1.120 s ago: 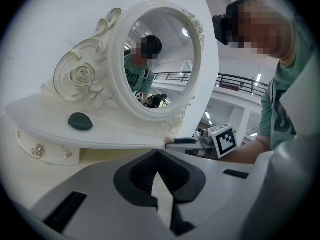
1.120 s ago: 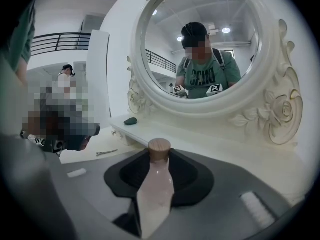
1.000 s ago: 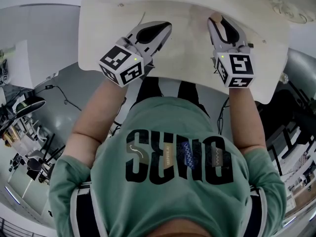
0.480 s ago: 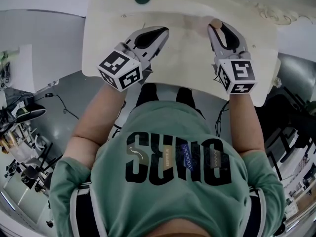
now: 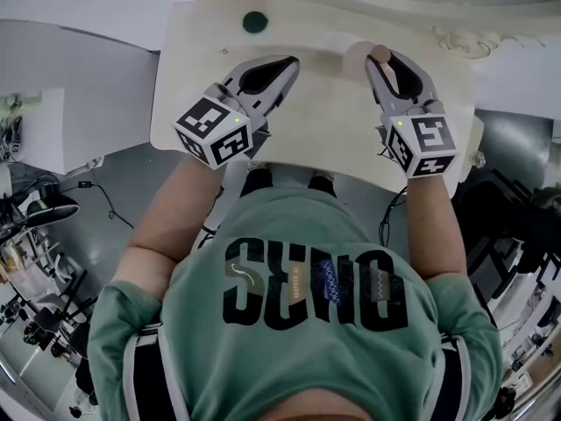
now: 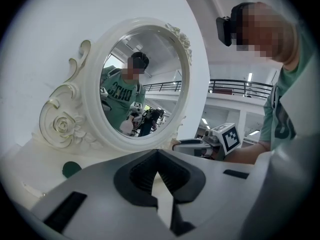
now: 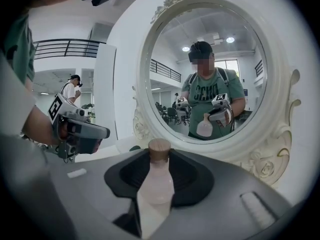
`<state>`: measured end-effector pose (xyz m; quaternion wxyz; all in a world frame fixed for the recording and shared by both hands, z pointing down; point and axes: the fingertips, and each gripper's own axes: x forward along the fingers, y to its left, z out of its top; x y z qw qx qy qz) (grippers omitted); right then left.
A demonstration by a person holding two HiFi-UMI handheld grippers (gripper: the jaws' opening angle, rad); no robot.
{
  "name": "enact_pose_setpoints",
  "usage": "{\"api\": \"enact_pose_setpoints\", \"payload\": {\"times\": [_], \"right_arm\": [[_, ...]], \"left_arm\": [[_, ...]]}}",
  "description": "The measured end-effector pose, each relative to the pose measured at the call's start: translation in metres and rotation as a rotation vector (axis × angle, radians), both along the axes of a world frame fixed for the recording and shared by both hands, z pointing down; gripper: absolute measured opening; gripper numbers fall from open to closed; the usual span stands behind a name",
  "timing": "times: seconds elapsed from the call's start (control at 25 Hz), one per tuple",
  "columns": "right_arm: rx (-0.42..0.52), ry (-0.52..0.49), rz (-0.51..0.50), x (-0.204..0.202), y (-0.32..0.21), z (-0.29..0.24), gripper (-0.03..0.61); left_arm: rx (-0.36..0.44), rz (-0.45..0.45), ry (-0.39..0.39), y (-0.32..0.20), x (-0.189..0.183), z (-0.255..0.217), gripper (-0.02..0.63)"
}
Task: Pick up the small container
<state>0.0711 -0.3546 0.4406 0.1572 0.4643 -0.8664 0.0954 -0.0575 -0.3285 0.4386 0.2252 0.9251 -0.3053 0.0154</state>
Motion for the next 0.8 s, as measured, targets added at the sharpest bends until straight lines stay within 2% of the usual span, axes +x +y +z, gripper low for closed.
{"api": "enact_pose_setpoints", "payload": {"times": [0.4, 0.8], "right_arm": [[0.032, -0.014, -0.056, -0.001, -0.002, -0.058, 0.129], [0.084, -0.013, -0.12, 0.001, -0.001, -0.147, 0.129]], "left_arm": [[0.059, -0.014, 0.004, -0.008, 0.003, -0.049, 0.0], [0.12, -0.031, 0.008, -0.013, 0.003, -0.114, 0.0]]}}
